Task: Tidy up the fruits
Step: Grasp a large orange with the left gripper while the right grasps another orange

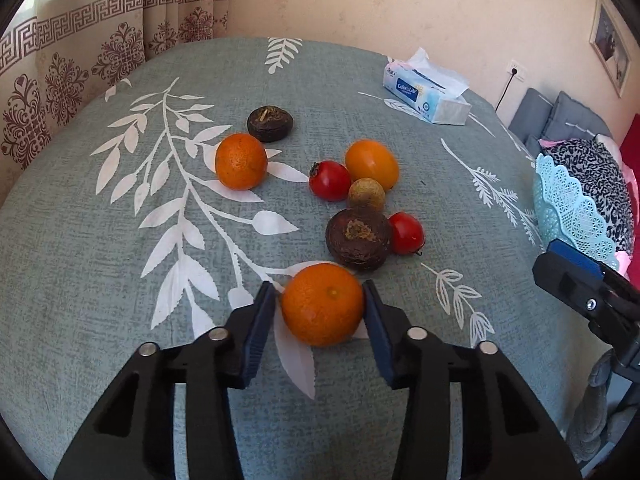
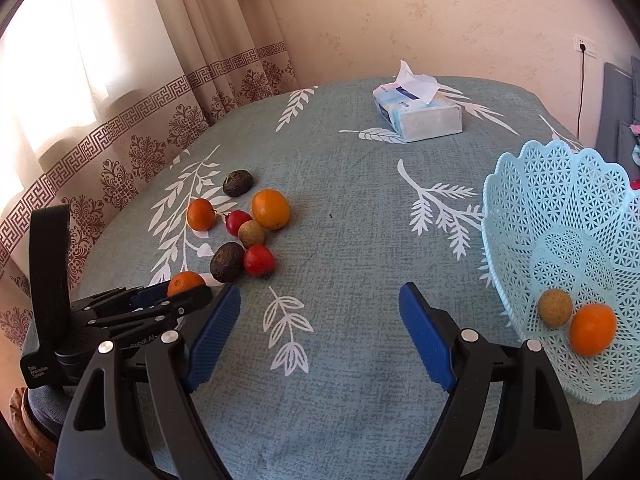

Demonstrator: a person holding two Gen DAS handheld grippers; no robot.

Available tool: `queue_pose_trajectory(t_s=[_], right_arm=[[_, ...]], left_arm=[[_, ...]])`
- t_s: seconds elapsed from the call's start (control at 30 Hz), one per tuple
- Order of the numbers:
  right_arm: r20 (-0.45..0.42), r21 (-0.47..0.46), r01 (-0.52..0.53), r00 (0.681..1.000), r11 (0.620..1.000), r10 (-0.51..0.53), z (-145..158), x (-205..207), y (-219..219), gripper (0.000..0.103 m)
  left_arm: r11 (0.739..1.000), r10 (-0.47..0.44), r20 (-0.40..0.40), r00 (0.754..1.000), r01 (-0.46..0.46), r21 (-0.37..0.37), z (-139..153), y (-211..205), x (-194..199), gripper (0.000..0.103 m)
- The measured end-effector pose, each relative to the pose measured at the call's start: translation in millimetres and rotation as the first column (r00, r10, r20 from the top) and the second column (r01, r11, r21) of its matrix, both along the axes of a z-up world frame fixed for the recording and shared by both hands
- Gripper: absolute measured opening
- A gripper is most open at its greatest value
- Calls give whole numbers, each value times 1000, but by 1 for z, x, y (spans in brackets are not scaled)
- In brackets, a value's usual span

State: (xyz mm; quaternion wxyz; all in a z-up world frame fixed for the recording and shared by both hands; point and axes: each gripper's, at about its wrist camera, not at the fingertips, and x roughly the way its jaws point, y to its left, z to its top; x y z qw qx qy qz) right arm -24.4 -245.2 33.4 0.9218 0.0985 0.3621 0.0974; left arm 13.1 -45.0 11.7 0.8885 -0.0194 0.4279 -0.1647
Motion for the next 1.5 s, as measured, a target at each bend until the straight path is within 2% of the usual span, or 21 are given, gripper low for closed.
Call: queue_pose_trajectory(t_s=[0.23,0.3,0.37,0.5,0.57,0.8,0.93,1.03,1.1,1.5], right_arm=[[-42,27,-20,999,999,22,2,32,6,81],[-64,44,-21,998,999,24,2,46,9,75],[-93,73,-32,995,997,39,0,61,14,73],[-147,117,-40,987,992,57,-3,91,27,64],[-159,127,-47,985,991,67,-3,105,35,63],[-189,94,-11,981,995,29,-7,142,53,57],[-257,148,5,966,989,34,-22,158,53,50],[-270,154,13,962,988,30,-29,160,53,46],[-267,143,9,963,990,30,-28,158,53,40],[-206,172,41,979,984,-5,-6,123,28,40]], left_arm=[[996,86,108,990,-86,-7,7,10,-15,39],[994,110,136,985,-110,-11,11,13,-18,39],[991,131,149,980,-129,-18,13,17,-19,39],[987,157,132,979,-153,-43,12,25,-17,39],[985,169,123,978,-162,-59,12,29,-16,39],[984,169,113,979,-160,-79,11,31,-17,39],[982,174,101,980,-165,-87,10,33,-16,39],[982,174,97,980,-166,-89,9,34,-15,39],[982,173,98,980,-165,-88,10,33,-15,39],[984,168,106,980,-159,-84,11,32,-16,39]])
